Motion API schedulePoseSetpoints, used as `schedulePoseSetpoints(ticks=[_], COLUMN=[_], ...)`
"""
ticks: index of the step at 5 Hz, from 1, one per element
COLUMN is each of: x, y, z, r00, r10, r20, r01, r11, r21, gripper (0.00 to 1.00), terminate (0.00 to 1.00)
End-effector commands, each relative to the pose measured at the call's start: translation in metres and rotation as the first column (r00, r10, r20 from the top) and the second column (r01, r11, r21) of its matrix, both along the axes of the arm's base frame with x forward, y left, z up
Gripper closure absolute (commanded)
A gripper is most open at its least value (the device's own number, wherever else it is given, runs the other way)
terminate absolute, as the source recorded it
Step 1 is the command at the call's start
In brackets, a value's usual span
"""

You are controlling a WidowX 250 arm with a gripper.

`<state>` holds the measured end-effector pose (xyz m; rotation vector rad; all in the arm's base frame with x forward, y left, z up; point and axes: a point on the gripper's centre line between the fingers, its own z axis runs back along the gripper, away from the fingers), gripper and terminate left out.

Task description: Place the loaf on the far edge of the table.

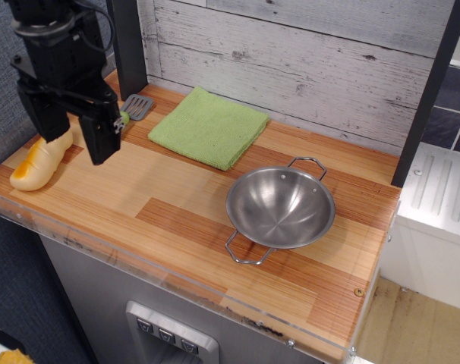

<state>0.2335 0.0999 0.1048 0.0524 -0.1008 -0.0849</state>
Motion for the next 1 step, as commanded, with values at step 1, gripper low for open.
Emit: schedulePoseSetpoints(ticks=[1], x=[0.0022], y=[0.0020], z=[0.0114], r00=[1.000], r10=[-0.003], r20=[0.027], r01=[0.003], r11=[1.000], r21=[0.017], gripper=[0.00], terminate=[1.00])
